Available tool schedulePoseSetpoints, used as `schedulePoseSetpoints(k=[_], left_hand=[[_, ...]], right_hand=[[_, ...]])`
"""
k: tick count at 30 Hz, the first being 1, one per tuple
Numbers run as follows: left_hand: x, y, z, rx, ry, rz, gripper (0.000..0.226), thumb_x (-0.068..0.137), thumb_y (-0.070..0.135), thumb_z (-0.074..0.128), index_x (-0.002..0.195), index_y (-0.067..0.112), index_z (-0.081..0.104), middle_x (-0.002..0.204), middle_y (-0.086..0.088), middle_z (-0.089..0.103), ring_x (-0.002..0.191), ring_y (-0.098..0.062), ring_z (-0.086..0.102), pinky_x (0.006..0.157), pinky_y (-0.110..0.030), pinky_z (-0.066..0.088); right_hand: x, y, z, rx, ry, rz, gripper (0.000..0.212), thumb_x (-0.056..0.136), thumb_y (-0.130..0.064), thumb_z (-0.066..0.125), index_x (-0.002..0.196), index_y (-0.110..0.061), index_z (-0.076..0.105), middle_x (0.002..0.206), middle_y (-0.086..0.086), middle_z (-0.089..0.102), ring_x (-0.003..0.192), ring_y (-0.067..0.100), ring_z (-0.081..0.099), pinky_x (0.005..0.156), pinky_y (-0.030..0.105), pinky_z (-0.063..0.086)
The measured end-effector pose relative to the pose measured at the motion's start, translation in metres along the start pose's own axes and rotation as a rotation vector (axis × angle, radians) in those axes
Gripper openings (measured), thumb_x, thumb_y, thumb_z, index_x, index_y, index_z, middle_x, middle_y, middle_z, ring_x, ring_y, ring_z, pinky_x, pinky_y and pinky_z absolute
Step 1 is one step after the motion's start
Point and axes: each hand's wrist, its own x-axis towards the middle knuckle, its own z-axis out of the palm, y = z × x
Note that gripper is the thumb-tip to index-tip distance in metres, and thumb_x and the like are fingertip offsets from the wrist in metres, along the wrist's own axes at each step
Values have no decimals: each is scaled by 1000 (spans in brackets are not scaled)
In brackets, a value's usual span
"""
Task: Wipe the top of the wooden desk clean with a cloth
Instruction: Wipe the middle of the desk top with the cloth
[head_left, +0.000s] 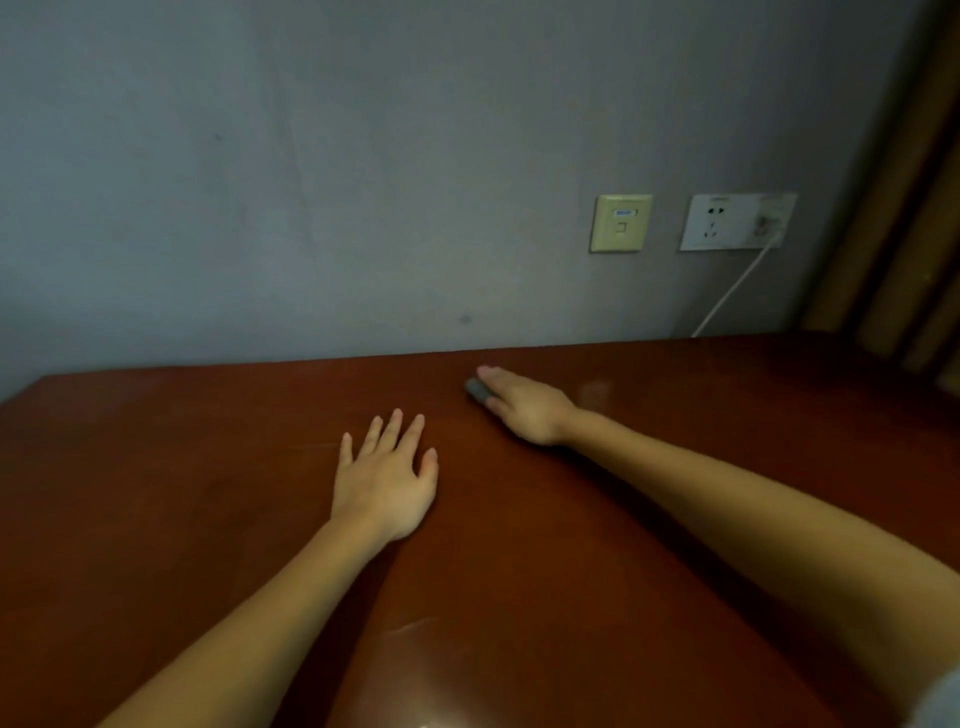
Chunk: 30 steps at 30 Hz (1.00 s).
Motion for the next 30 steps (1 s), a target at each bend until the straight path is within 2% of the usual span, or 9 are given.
schedulePoseSetpoints(k=[3,5,9,11,16,18,23,30], left_hand=[[-2,-1,0,14,-7,4,58,101,50,13,153,30,0,161,4,-7,148,-16,-6,119,-43,-4],[-2,-2,0,20,-6,10,58,101,50,12,153,29,0,161,3,-7,148,-17,-6,119,-43,-4],[-1,-2,2,17,7,16,58,101,50,13,153,29,-1,161,3,-8,148,-17,-6,119,-43,-3],[0,-2,3,16,16,19,58,101,50,14,153,29,0,161,3,-7,148,-17,-6,119,-43,-3],[2,-2,4,9,31,15,59,100,51,14,153,30,0,161,3,-7,148,-16,-6,119,-43,-4],[1,-2,3,7,33,13,59,100,52,14,153,30,0,161,3,-7,148,-16,-6,119,-43,-4],[1,-1,3,-3,18,-5,59,100,51,15,153,30,1,161,4,-5,148,-16,-5,119,-43,-4],[-2,2,0,10,7,-17,58,101,48,15,154,27,4,161,2,-3,148,-17,-3,120,-43,-2]], right_hand=[[-55,8,0,-6,-1,-105,53,103,-36,25,152,-20,13,158,-7,12,145,8,12,109,16,9],[-81,35,-10,15,5,-47,52,103,-36,26,152,-23,13,158,-9,12,145,7,13,108,15,8],[-94,111,-30,-1,46,258,54,103,-38,26,152,-20,15,159,-4,14,145,13,16,117,29,13],[-84,133,-33,1,76,370,55,103,-38,25,152,-14,15,159,1,14,146,15,16,118,31,13],[-20,117,-26,28,150,516,55,103,-38,24,149,-8,22,157,10,21,144,23,22,117,36,18],[-1,90,-19,32,150,490,53,103,-37,26,147,-9,26,155,10,25,142,25,28,116,39,22],[9,1,4,22,65,205,57,104,-40,20,151,-8,15,159,8,13,147,20,14,118,31,10],[-54,-72,19,-2,28,-64,54,103,-32,26,152,-13,12,160,4,13,147,15,11,120,29,9]])
